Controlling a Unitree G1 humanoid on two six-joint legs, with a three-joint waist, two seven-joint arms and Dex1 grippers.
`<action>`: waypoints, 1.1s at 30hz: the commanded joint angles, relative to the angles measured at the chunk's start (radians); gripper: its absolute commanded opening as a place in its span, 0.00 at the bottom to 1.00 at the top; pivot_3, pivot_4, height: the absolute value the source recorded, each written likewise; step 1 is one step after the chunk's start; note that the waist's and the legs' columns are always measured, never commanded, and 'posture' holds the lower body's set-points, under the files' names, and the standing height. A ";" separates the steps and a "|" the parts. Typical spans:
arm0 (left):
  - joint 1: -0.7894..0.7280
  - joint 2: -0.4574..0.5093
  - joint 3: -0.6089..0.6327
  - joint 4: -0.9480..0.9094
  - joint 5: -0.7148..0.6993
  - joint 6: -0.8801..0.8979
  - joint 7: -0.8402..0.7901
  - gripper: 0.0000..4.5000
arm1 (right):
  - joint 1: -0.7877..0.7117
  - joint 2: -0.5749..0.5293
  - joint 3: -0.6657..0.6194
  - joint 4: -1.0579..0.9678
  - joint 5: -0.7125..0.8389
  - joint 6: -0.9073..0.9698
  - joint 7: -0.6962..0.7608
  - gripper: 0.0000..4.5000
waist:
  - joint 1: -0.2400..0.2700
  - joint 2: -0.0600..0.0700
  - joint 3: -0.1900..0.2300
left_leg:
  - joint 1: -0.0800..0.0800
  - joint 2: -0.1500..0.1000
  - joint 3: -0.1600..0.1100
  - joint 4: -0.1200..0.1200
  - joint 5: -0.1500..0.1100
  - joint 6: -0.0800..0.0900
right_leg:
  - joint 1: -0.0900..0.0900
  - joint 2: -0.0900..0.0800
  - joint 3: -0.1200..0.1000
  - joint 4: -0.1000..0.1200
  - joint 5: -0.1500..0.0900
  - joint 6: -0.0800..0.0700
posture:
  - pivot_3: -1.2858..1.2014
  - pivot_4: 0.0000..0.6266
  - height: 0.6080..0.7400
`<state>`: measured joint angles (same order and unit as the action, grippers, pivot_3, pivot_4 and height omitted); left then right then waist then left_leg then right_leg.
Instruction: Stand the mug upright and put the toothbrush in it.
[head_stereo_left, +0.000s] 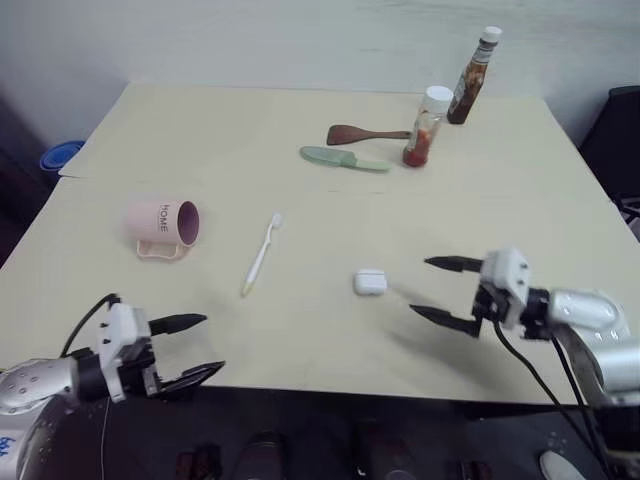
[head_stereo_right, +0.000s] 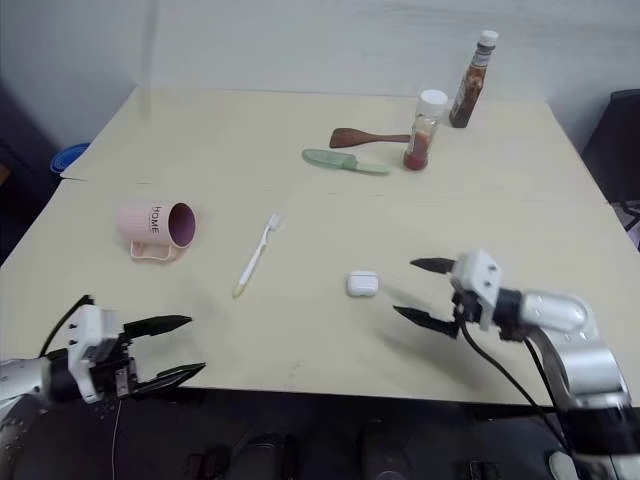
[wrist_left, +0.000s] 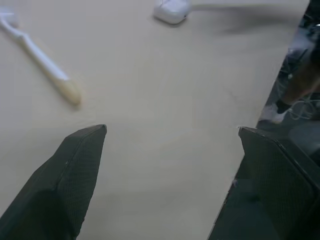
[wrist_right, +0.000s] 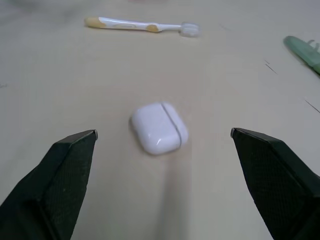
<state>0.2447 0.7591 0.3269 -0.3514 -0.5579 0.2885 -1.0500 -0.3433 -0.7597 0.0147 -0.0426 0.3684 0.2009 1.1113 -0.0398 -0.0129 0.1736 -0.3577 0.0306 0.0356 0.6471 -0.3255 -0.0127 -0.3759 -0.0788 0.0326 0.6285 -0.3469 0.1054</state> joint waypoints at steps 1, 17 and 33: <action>-0.034 -0.015 -0.046 -0.029 -0.010 0.000 0.001 1.00 | -0.123 0.034 0.092 0.129 -0.056 0.055 0.043 0.99 | 0.000 0.001 0.001 | 0.000 0.000 0.000 0.000 0.000 0.000 | 0.000 0.000 0.000 0.000 0.000 0.000 | 0.52 0.24 1.00; -0.160 -0.055 -0.148 -0.041 -0.008 -0.036 -0.027 1.00 | -0.360 0.206 0.134 0.671 -0.164 -0.197 0.157 0.56 | -0.017 0.001 0.001 | -0.011 0.000 0.004 0.014 0.001 -0.002 | -0.006 0.001 -0.003 0.004 0.002 0.004 | 0.52 0.24 1.00; -0.266 -0.110 -0.227 0.000 0.055 -0.116 -0.003 1.00 | 0.051 -0.201 -0.303 0.748 -0.113 -0.219 -0.012 0.51 | -0.018 0.005 0.004 | -0.007 0.000 0.008 0.016 -0.003 0.006 | 0.000 0.003 0.001 0.001 0.004 0.007 | 0.52 0.24 1.00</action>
<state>-0.0115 0.6479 0.0923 -0.3392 -0.5009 0.1879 -1.0580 -0.2690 -0.9568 -0.2678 0.6906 0.2569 0.0018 1.1286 -0.0574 -0.0080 0.1780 -0.3629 0.0304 0.0451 0.6631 -0.3280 -0.0065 -0.3764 -0.0759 0.0345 0.6310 -0.3428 0.1127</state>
